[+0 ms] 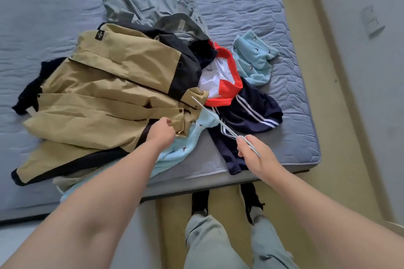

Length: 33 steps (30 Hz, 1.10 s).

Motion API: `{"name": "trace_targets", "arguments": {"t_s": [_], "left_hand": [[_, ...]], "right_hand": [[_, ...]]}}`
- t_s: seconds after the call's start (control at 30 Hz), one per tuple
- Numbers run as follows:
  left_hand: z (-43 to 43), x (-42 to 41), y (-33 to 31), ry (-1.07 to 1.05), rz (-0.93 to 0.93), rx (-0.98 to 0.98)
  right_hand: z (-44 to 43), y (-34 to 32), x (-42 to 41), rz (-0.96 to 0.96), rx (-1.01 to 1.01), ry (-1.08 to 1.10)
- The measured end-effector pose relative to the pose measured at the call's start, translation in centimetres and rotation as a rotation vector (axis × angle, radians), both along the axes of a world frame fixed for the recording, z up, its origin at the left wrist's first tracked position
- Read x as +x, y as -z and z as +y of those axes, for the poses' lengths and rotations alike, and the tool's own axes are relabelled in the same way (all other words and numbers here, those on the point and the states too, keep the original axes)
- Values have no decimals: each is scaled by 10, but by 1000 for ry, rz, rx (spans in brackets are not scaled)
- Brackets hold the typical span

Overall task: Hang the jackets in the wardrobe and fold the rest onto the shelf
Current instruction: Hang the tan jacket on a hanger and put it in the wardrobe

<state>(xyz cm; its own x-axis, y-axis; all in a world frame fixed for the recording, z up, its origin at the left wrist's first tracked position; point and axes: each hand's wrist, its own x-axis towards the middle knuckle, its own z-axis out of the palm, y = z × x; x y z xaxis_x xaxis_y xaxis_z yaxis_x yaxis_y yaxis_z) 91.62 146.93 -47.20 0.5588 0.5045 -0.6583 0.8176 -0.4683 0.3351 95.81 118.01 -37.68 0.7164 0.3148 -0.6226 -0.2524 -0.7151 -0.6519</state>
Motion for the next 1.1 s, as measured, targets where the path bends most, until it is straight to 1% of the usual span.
{"name": "trace_targets", "arguments": {"t_s": [0.07,0.23,0.3,0.33,0.43,0.5,0.57,0.63,0.7,0.8,0.87,0.93,1.0,1.1], "left_hand": [[13,18,30,119,40,21],[35,42,103,269,123,88],[46,50,125,411,155,157],[52,54,135,470,165,184],[72,63,158,563,234,233],[80,64,166,675,336,310],[80,61,165,804,429,331],[72,50,156,882,431,290],[60,39,136,864,351,221],[32,17,90,835,223,116],[10,-3,56,792,113,58],[-15,-16,23,676,-8,-18],[-38,-24,-9,604,-100,-55],[-68,-32,-51,656,-179,-111]], "right_hand": [[19,14,1,-3,-19,34],[45,56,-3,-25,4,53],[52,75,-5,-4,8,79],[55,84,-5,12,6,97],[63,110,-8,57,-38,157],[69,123,-10,76,-59,186],[75,128,-11,98,-61,206],[82,127,-13,125,-47,234],[87,117,-15,128,-28,268],[92,96,-16,139,-28,259],[94,84,-17,198,-12,285],[94,72,-16,269,4,323],[94,58,-15,355,29,387],[88,31,-11,461,117,553]]}}
